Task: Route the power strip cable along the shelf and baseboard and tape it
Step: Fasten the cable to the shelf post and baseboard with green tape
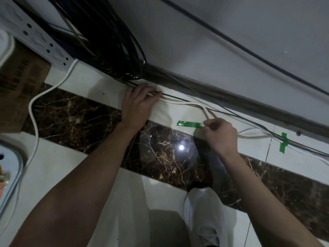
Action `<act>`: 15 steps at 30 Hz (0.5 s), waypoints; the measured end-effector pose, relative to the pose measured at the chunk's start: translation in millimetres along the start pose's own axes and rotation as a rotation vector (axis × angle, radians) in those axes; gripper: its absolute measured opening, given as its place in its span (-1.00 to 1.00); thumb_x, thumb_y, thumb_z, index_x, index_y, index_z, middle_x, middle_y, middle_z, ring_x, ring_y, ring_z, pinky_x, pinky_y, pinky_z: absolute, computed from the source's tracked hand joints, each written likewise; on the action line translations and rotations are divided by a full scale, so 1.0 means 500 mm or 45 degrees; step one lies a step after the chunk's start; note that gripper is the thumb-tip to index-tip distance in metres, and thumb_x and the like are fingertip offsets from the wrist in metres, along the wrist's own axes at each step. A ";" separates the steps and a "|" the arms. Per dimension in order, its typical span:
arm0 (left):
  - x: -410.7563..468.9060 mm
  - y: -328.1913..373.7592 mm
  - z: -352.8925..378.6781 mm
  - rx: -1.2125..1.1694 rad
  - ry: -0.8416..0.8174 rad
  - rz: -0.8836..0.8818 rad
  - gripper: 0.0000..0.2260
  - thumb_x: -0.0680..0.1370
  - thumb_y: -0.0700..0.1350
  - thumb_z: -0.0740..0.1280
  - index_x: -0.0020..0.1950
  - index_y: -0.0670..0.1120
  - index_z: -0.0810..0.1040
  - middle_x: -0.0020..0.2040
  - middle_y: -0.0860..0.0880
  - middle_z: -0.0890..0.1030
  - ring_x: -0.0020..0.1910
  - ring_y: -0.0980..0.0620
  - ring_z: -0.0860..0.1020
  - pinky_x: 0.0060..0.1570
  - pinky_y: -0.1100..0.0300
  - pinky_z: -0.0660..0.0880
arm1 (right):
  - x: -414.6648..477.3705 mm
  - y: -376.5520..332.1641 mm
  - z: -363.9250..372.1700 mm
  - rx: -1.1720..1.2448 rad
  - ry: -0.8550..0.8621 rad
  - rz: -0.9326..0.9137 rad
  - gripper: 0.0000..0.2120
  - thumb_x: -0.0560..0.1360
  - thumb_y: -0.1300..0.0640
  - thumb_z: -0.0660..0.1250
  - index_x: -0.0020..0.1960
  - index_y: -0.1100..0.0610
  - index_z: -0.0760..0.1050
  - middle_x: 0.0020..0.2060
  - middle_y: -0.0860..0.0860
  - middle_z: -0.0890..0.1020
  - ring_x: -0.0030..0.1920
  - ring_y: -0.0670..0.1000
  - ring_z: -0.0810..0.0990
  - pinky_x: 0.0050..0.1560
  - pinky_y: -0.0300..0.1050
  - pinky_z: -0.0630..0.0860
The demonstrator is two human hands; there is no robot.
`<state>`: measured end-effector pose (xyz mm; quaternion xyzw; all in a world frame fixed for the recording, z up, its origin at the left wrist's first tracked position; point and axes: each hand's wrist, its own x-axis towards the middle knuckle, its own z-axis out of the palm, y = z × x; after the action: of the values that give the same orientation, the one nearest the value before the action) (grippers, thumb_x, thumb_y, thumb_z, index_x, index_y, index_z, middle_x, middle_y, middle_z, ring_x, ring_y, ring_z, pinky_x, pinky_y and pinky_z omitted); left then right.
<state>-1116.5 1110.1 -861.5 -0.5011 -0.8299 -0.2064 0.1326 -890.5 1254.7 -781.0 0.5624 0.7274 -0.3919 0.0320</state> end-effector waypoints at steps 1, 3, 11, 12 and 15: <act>0.000 0.000 0.000 0.000 0.000 0.001 -0.73 0.47 -0.21 0.51 0.15 0.01 0.71 0.11 -0.04 0.69 0.19 -0.12 0.60 0.14 0.00 0.32 | -0.004 0.002 0.000 -0.048 -0.007 -0.015 -0.80 0.48 0.07 0.43 0.11 0.01 0.64 0.01 -0.05 0.69 0.04 0.05 0.63 0.16 -0.02 0.56; -0.001 0.000 0.002 0.004 0.003 0.000 -0.74 0.49 -0.20 0.50 0.16 0.01 0.71 0.12 -0.04 0.69 0.18 -0.13 0.61 0.15 -0.01 0.32 | -0.011 0.003 0.001 -0.075 -0.078 -0.051 -0.73 0.45 0.01 0.49 0.13 -0.01 0.59 -0.06 -0.08 0.67 -0.01 0.03 0.62 0.08 -0.03 0.57; -0.003 0.001 0.006 0.001 0.019 0.000 -0.73 0.50 -0.19 0.49 0.17 0.03 0.71 0.13 -0.02 0.68 0.16 -0.11 0.62 0.12 -0.01 0.34 | -0.003 -0.029 -0.001 -0.317 -0.131 -0.335 -0.71 0.51 0.00 0.46 0.20 -0.06 0.51 -0.07 -0.13 0.60 -0.12 -0.04 0.55 -0.23 -0.26 0.44; -0.003 0.000 0.006 -0.002 0.018 -0.004 -0.74 0.50 -0.18 0.49 0.17 0.03 0.71 0.13 -0.01 0.68 0.15 -0.11 0.62 0.12 0.00 0.34 | -0.001 -0.032 -0.001 -0.337 -0.155 -0.359 -0.71 0.51 -0.03 0.45 0.20 -0.08 0.51 -0.03 -0.12 0.63 -0.09 -0.02 0.58 -0.14 -0.18 0.52; -0.003 0.001 0.007 -0.006 0.022 -0.009 -0.74 0.51 -0.17 0.49 0.17 0.04 0.71 0.13 0.00 0.68 0.15 -0.11 0.62 0.12 0.00 0.33 | 0.003 -0.042 0.000 -0.406 -0.195 -0.370 -0.73 0.50 -0.07 0.42 0.17 -0.10 0.52 0.03 -0.10 0.67 -0.01 0.03 0.62 -0.01 -0.04 0.60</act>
<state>-1115.2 1110.7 -865.3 -0.4966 -0.8301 -0.2130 0.1377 -908.7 1254.8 -770.7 0.4081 0.8489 -0.3141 0.1190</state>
